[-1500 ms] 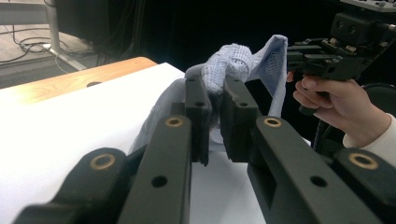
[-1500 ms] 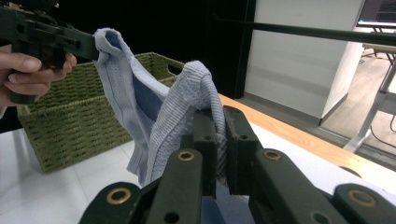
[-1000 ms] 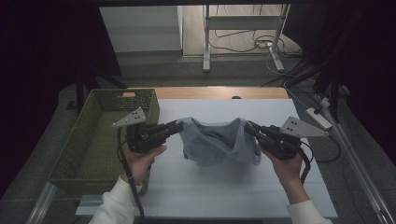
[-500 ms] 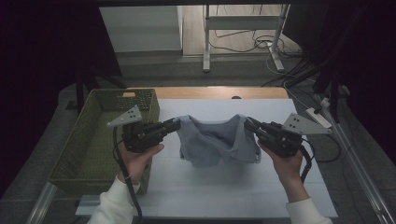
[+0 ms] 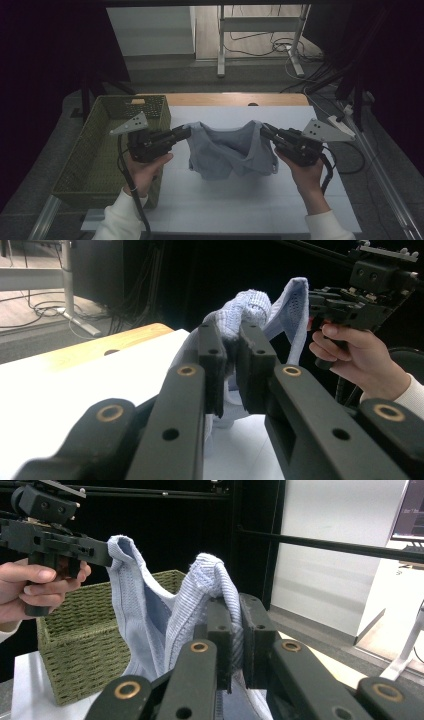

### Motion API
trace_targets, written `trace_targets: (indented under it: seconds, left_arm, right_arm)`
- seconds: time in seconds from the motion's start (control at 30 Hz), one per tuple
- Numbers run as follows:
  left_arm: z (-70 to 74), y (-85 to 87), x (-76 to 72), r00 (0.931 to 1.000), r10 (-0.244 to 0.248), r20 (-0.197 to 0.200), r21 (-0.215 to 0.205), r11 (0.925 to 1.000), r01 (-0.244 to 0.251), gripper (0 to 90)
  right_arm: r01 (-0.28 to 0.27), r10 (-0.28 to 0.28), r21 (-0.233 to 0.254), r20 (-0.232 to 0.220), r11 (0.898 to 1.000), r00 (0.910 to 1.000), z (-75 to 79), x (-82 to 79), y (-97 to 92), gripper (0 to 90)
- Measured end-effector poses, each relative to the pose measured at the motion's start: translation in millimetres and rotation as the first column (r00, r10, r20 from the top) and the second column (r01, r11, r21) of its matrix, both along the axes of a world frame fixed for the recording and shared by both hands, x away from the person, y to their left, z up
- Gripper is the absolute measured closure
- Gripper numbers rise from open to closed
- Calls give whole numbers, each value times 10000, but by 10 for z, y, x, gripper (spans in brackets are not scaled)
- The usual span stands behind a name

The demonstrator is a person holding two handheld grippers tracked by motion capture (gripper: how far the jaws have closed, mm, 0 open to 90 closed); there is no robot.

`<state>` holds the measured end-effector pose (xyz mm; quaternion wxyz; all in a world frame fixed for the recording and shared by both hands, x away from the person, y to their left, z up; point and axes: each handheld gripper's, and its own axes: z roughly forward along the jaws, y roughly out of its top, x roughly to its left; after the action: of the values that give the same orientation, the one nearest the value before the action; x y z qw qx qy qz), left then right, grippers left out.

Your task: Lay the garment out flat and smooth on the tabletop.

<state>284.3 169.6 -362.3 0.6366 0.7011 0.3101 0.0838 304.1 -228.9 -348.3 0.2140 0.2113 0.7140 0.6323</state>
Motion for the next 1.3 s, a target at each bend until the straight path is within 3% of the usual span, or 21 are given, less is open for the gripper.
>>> trace_targets:
  seconds: [0.23, 0.4, 0.73, 1.3]
  left_arm:
    - [34, 8, 8, 10000, -38, -35, -77, 10000, 38, 816]
    - [107, 9, 0, 9999, -69, 158, -241, 9997, 73, 816]
    - [214, 67, -21, 9992, 21, 401, -521, 9986, -1, 819]
    - [258, 102, -12, 9992, 137, 371, -410, 9991, -122, 820]
  right_arm:
    - [-16, 16, 29, 37, 10000, 10000, 29, -9, 1, 844]
    - [-81, 79, 188, 91, 9998, 9999, 71, -10, 22, 844]
    - [-236, 224, 251, 483, 9994, 9986, 250, -33, 128, 844]
    - [-272, 250, 500, 430, 9984, 9988, 289, -11, 161, 844]
